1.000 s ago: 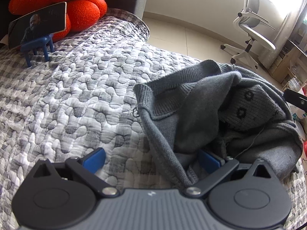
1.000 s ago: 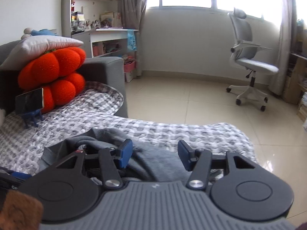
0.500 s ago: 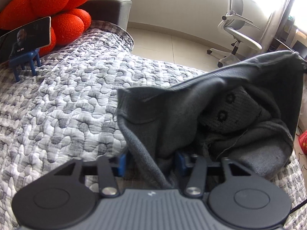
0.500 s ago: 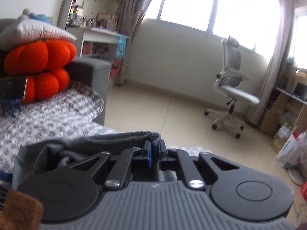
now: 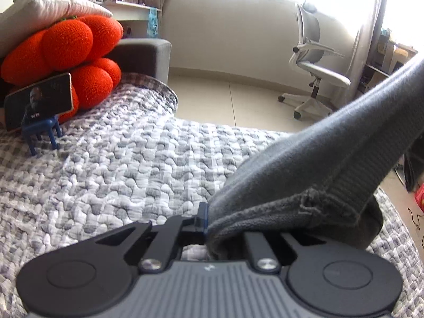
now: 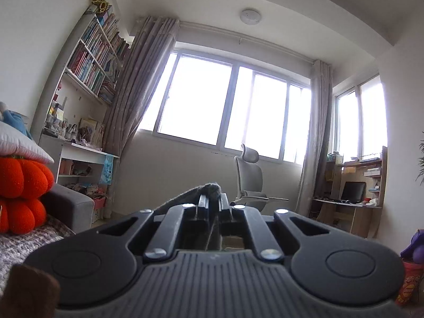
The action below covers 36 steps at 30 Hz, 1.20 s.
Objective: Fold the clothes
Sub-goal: 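Lift the sweater high with both grippers to shake it open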
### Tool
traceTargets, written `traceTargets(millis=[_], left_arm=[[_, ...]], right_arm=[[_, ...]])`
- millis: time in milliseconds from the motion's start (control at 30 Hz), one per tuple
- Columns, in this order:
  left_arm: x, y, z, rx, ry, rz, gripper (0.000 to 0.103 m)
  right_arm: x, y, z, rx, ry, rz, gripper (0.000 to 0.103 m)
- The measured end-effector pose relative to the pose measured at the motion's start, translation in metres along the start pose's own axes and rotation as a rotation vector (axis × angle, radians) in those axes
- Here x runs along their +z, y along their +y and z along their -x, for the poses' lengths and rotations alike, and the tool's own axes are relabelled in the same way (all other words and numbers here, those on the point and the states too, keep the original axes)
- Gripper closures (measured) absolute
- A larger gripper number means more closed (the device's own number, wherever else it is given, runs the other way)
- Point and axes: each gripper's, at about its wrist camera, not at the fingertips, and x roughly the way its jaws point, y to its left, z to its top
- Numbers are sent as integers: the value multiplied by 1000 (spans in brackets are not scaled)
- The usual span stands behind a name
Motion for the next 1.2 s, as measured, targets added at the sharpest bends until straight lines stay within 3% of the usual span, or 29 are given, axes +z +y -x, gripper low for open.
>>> traceTargets(millis=[233,300,467,633,933,1033,1200], left_arm=[[20,16,55,62,-215,58,99],[29,20,84,92,-304,68,99],[54,30,170,145,-516,63,99],[79,34,247,151,-675,56,99],[115,18,355,142,-950,-50,98],[112,13,352,163,-958,-82,98],[85,30,280,173,-720,-83,98]], right_arm=[[19,-16,14,34,-56,-94,96],[29,-22,22,62,-68,-158,96],[50,-25,41,58,-148,-182,96],[77,-27,61,72,-237,-208,96],[145,-47,95,61,-442,-214,96],[141,-47,88,53,-438,-193,96],[93,-34,55,91,-265,-168,96]])
